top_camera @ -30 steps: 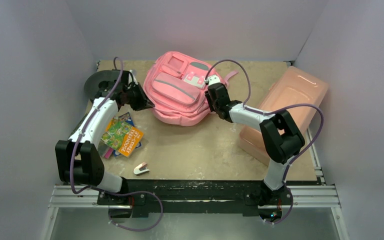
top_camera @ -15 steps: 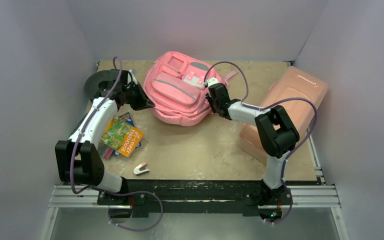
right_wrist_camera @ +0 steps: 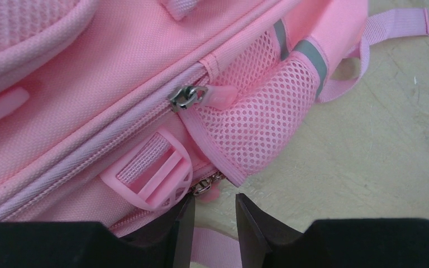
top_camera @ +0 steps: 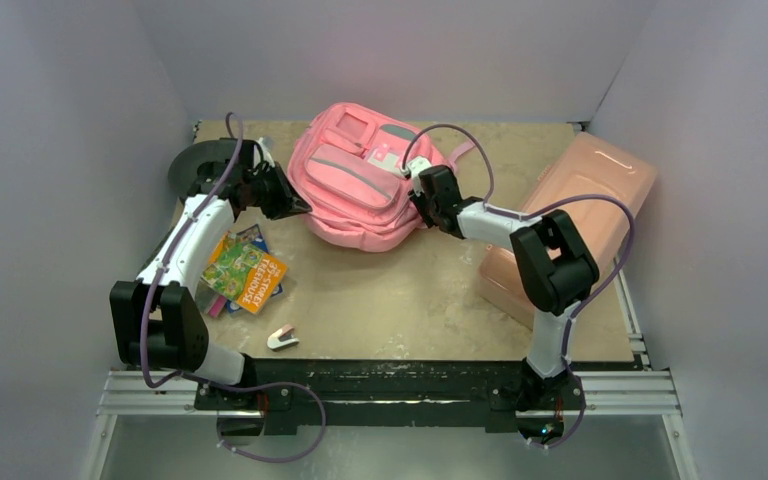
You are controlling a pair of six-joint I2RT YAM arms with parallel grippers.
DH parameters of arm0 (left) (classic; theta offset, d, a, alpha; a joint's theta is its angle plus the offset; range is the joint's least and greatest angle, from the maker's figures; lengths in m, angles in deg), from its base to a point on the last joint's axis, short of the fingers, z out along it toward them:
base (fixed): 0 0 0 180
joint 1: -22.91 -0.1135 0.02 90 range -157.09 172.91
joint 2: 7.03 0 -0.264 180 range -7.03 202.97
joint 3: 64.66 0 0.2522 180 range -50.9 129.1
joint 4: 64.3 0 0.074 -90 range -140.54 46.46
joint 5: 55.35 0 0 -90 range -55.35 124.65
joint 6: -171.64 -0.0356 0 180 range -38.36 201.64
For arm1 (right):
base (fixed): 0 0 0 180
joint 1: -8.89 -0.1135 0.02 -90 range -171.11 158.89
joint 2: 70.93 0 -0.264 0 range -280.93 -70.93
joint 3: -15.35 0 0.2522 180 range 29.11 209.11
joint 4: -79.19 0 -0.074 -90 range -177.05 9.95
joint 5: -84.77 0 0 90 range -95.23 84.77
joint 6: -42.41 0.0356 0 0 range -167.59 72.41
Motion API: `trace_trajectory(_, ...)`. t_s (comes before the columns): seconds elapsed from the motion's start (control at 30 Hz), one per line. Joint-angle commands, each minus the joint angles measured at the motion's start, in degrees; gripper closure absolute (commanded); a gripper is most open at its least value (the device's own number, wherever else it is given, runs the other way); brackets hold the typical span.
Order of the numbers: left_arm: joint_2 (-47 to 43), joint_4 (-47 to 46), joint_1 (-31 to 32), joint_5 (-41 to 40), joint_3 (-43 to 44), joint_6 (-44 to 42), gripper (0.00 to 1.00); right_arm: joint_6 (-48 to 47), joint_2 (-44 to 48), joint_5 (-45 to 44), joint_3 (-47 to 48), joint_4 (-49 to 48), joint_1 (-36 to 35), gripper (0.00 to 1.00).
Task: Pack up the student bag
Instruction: Unzip the student bag at the center of the board.
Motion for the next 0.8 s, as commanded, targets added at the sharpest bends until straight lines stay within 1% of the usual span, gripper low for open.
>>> trace_trajectory(0.0, -2.6, -5.1, -0.2, 4.4, 3.0, 0.0, 1.0, -4.6, 2.2, 8.0, 0.6, -3.2, -0.4, 0.62)
trace_trajectory(0.1, -2.4, -5.3, -0.2, 4.9, 3.0, 0.3, 1.0, -6.6, 1.7, 9.9, 1.4, -2.5, -0.2, 0.62)
trace_trajectory(0.17, -2.4, -5.4, -0.2, 5.1, 3.0, 0.4, 1.0, -7.1, 0.6, 9.5, 2.1, -1.8, 0.0, 0.62)
trace_trajectory(0.37, -2.4, -5.3, -0.2, 5.2, 3.0, 0.4, 1.0, -6.3, -0.9, 8.1, 2.7, -1.5, 0.7, 0.61)
trace_trajectory(0.5, -2.4, -5.5, -0.2, 5.6, 3.0, 0.6, 1.0, -5.8, -1.6, 8.0, 3.8, 0.9, 0.8, 0.62)
trace_trajectory(0.57, -2.5, -5.5, -0.3, 5.6, 3.1, 0.5, 1.0, -5.8, -1.9, 7.0, 4.0, 2.1, 0.8, 0.64)
trace_trajectory(0.77, -2.6, -5.7, -0.3, 6.4, 3.1, 1.0, 1.0, -5.4, -2.9, 3.5, 4.3, 3.1, 0.7, 0.62)
